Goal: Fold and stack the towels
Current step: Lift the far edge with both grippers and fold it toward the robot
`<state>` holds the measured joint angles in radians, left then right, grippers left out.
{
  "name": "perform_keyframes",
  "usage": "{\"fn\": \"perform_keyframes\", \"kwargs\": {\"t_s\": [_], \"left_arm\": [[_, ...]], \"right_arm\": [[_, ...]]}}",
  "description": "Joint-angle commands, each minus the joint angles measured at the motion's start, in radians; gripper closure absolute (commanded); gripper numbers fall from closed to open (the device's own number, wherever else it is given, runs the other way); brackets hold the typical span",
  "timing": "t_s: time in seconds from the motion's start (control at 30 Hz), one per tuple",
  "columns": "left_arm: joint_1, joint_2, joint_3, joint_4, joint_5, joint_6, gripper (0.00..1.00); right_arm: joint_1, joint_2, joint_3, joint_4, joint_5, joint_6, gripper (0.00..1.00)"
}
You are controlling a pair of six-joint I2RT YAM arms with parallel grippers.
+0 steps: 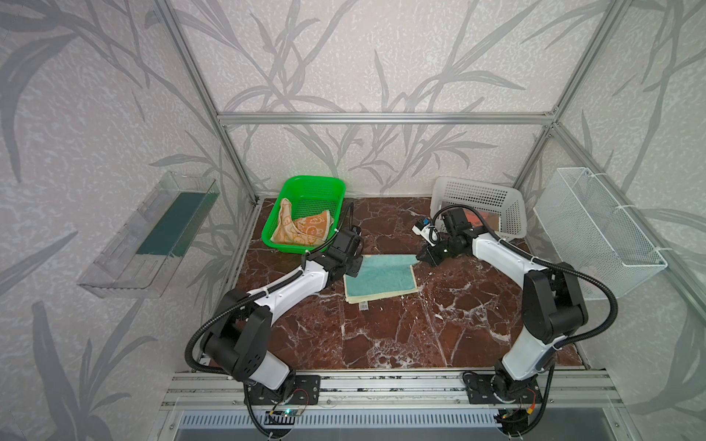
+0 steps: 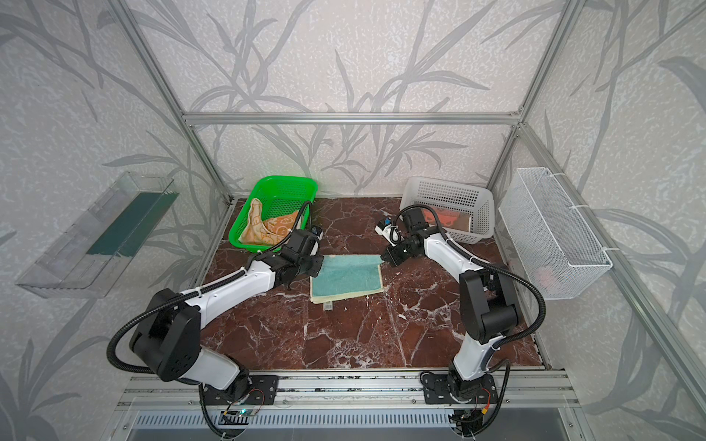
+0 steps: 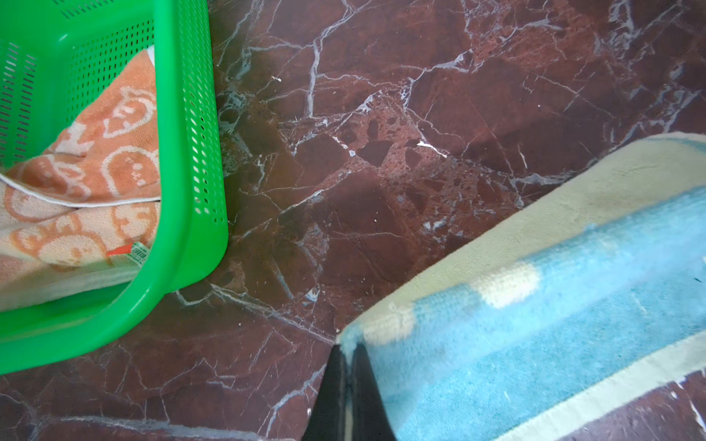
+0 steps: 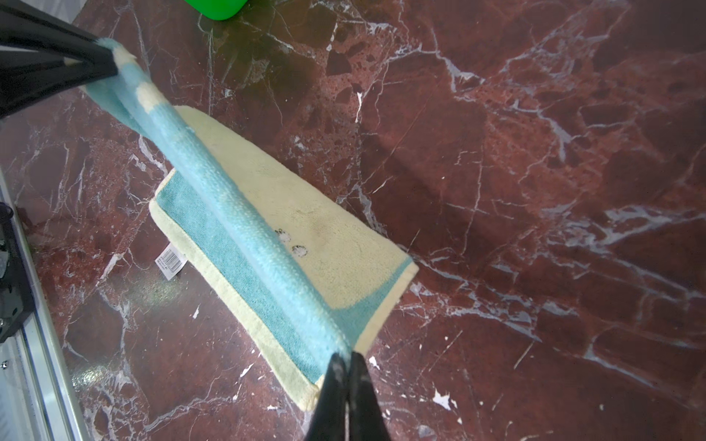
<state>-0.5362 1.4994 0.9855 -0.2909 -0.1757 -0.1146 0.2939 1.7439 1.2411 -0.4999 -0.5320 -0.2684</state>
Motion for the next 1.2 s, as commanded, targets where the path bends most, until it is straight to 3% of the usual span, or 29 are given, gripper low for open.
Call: {"fn": "perform_keyframes", "kwargs": {"t_s": [0.0,0.57,1.17], "left_arm": [[-0.005,-0.052,-0.03,-0.045,-0.024,-0.049,1.0],[-0.052,-0.139,-0.149,-0.064,-0.016,-0.162,1.0],[-0.097,-0.087,-0.223,-0.01,-0.012,-0.215,1.0]], "right_arm": [[-0.014,-0.031,-0.031,-0.029,-0.004,0.04,1.0],[-0.006,-0.088,-0.128,-0.046,-0.016,0.088,1.0],[0.051,0.021,-0.144,-0.075,0.027,0.121,1.0]]}}
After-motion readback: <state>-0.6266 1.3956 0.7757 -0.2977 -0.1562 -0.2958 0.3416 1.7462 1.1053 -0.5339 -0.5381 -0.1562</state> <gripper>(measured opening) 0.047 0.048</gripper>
